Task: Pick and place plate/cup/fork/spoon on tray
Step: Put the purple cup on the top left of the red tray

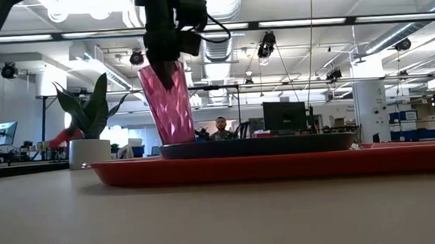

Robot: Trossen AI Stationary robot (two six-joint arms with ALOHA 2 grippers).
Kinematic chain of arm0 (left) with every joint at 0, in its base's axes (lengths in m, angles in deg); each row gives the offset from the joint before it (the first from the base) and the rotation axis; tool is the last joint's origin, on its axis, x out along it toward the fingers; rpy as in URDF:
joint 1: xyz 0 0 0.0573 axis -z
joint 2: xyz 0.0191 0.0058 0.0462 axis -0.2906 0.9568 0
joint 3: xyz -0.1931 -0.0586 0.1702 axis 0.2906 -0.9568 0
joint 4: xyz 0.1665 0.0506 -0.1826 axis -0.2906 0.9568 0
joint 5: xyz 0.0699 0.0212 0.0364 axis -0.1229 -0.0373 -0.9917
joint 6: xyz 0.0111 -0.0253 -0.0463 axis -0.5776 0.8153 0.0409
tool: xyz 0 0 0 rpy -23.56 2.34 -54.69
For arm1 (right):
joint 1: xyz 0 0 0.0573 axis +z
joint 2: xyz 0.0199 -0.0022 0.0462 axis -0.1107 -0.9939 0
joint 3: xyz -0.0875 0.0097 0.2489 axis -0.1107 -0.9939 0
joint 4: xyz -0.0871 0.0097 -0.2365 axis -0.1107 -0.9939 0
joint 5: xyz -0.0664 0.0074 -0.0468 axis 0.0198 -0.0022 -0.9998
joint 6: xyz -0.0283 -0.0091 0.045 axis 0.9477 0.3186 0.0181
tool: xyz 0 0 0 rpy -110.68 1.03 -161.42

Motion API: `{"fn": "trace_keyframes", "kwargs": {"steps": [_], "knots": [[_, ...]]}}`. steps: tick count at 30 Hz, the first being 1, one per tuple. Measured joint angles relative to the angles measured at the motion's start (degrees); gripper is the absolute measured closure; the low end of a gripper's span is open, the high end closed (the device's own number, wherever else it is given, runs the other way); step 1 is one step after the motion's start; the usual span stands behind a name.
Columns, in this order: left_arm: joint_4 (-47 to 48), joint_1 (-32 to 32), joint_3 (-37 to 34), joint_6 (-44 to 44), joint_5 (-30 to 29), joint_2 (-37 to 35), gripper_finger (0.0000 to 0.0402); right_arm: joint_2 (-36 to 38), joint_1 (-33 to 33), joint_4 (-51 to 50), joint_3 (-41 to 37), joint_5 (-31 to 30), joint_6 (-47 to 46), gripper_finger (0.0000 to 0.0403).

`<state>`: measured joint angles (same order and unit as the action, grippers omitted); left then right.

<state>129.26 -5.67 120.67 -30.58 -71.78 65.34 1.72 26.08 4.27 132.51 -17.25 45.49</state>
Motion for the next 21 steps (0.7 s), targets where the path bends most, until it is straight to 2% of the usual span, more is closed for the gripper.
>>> {"fn": "trace_keyframes", "kwargs": {"steps": [21], "knots": [[-4.08, -0.38, -0.03, -1.42, 1.78, 1.52, 0.0401, 0.0, 0.0, 0.01, 0.0, -0.16, -0.02, 0.0394]]}}
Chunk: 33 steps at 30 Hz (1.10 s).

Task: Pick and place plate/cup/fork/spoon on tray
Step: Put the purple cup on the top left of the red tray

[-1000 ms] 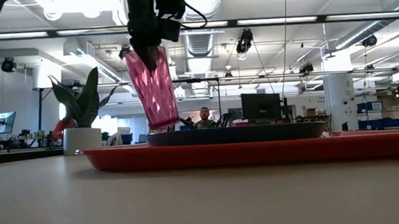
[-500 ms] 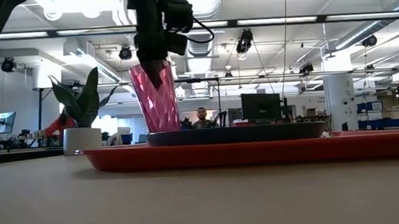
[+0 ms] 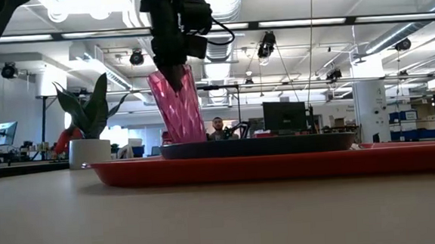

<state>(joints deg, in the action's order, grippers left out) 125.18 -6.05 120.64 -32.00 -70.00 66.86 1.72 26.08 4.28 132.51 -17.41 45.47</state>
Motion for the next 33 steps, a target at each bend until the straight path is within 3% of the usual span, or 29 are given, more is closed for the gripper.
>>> {"fn": "trace_keyframes", "kwargs": {"steps": [18, 26, 33], "knots": [[4.58, -0.2, 0.35, -0.73, 0.05, 4.6, 0.0401, 0.0, 0.0, 0.16, 0.0, -0.28, -0.1, 0.0394], [2.32, -0.24, 5.03, -1.5, -1.97, 4.72, 0.0401, 0.0, 0.0, 0.14, 0.0, -0.3, -0.02, 0.0394], [4.51, -0.26, 5.64, -1.86, 0.85, 4.83, 0.0401, 0.0, 0.0, 0.14, 0.0, -0.34, -0.1, 0.0394]]}}
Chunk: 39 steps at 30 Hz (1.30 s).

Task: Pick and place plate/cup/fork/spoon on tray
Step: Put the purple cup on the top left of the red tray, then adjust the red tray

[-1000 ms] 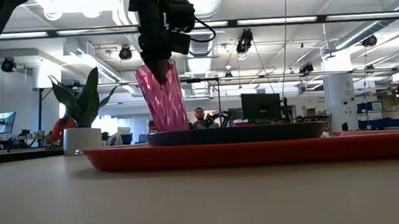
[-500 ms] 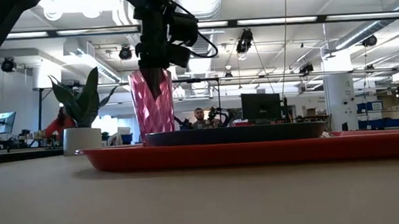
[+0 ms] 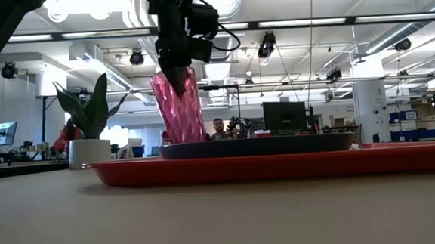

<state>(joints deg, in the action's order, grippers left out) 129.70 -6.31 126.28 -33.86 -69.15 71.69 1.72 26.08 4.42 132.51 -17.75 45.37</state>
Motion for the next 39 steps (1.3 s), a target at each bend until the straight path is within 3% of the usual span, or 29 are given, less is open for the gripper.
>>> {"fn": "trace_keyframes", "kwargs": {"steps": [15, 27, 39], "knots": [[1.54, -0.04, -0.01, -1.65, -0.66, 1.78, 0.0401, 0.0, 0.0, 0.0, 0.0, -0.96, 0.01, 0.0394], [1.19, -0.04, 0.31, -2.65, -1.18, 1.54, 0.0346, 0.0, 0.0, 0.0, 0.0, -0.96, 0.07, 0.0394], [0.02, -0.02, 6.96, -2.72, -4.31, -0.78, 0.034, 0.0, 0.0, -0.15, -0.02, -1.2, 0.1, 0.0394]]}}
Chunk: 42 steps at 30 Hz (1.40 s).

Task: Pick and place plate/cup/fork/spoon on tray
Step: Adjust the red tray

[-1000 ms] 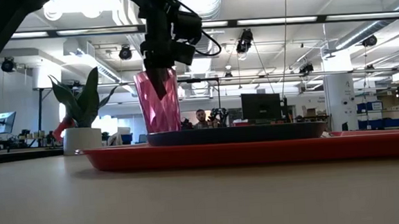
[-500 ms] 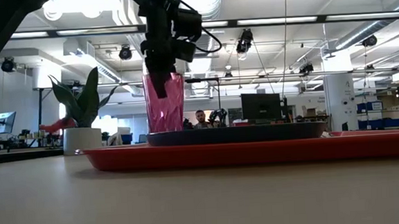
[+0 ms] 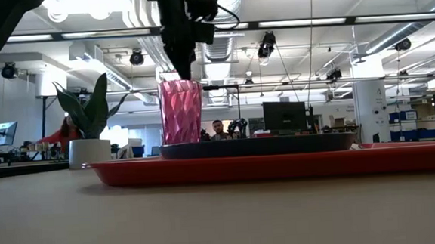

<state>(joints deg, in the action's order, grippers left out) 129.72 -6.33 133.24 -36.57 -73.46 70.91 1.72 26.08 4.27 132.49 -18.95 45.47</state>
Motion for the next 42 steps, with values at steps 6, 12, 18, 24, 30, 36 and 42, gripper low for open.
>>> {"fn": "trace_keyframes", "kwargs": {"steps": [6, 12, 18, 24, 30, 36, 42], "knots": [[1.73, 0.71, 4.7, 2.66, -0.01, -3.23, 0.0341, 0.0, 0.0, -0.14, -0.02, -1.15, -0.05, 0.0394], [1.25, 2.7, 4.98, 7.21, -0.33, -12.9, 0.036, 0.02, -0.02, -0.2, -0.04, 2.3, -3.43, 0.0394], [-0.05, 7.64, 4.24, 10.81, -1.46, -25.16, 0.0386, 0.04, -0.26, -0.22, -0.09, 3.98, -4.07, 0.0394], [-0.02, 13.88, 1.53, 17.79, -7.03, -36.39, 0.04, 2.16, -2.92, -0.24, -0.11, 8.29, -3.63, 0.0394], [0.19, 19.1, -10.56, 25.8, -13.09, -46.6, 0.0401, 8.0, -7.15, -0.2, -0.11, 13.06, -1.23, 0.0394], [-1.38, 21.22, -27.87, 34.22, -13.35, -56.29, 0.0401, 15.33, -8.52, 0.14, -0.34, 17.41, -0.65, 0.0394], [-10.87, 23.47, -40.76, 37.47, -13.29, -64.66, 0.0401, 20.98, -8.52, 1.47, -3.98, 18.86, -3.54, 0.0394]]}}
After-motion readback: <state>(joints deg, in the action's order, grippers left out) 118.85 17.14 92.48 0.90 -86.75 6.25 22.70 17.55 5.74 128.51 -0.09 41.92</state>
